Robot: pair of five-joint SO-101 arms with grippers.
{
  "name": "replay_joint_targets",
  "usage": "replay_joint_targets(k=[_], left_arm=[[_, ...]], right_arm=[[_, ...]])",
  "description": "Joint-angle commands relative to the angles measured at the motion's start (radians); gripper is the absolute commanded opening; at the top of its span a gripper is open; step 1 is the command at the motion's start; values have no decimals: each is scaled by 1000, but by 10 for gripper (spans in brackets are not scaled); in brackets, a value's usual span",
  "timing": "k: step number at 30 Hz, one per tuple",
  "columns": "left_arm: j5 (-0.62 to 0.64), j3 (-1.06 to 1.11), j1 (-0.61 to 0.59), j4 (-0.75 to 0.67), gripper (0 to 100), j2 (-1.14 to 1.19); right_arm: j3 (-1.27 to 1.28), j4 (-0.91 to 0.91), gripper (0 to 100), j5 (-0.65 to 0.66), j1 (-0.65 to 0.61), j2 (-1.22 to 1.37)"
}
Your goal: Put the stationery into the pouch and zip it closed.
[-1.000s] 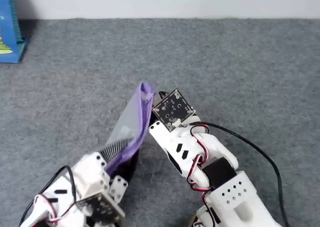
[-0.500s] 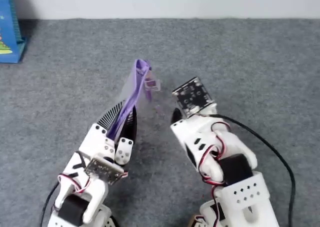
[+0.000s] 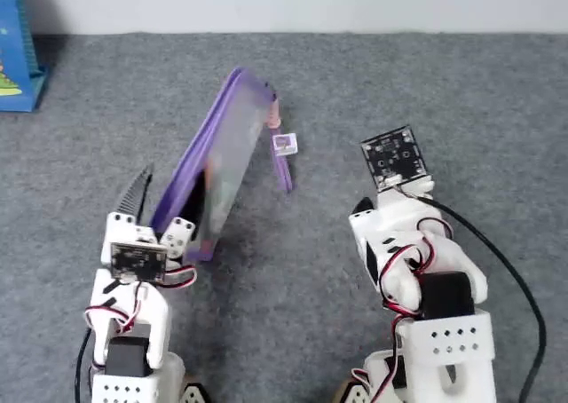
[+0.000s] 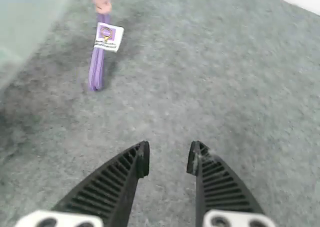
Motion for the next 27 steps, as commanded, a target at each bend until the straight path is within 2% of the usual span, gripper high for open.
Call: replay_joint_targets(k=[1,6,13,16,19,20,27], left_arm=[[48,-25,-52,11,244,-12],[138,-102,-107,133,243,-12],[144,-166,-109,345,239,-14],[144,-197,-109,413,164,-14],[140,-239,-103,474,24,-14],[140,-251,-103,497,6,-14],[140,-274,-101,637,12,-14]], right_arm=[[-60,38,151,8,7,-13],[-60,99,151,8,12,-13],[-61,197,151,-3,5,-13],[-63,236,133,-41,5,-38],[-58,237,51,-117,12,-119],[-57,239,16,-123,12,-156],[74,196,9,-127,12,-452]])
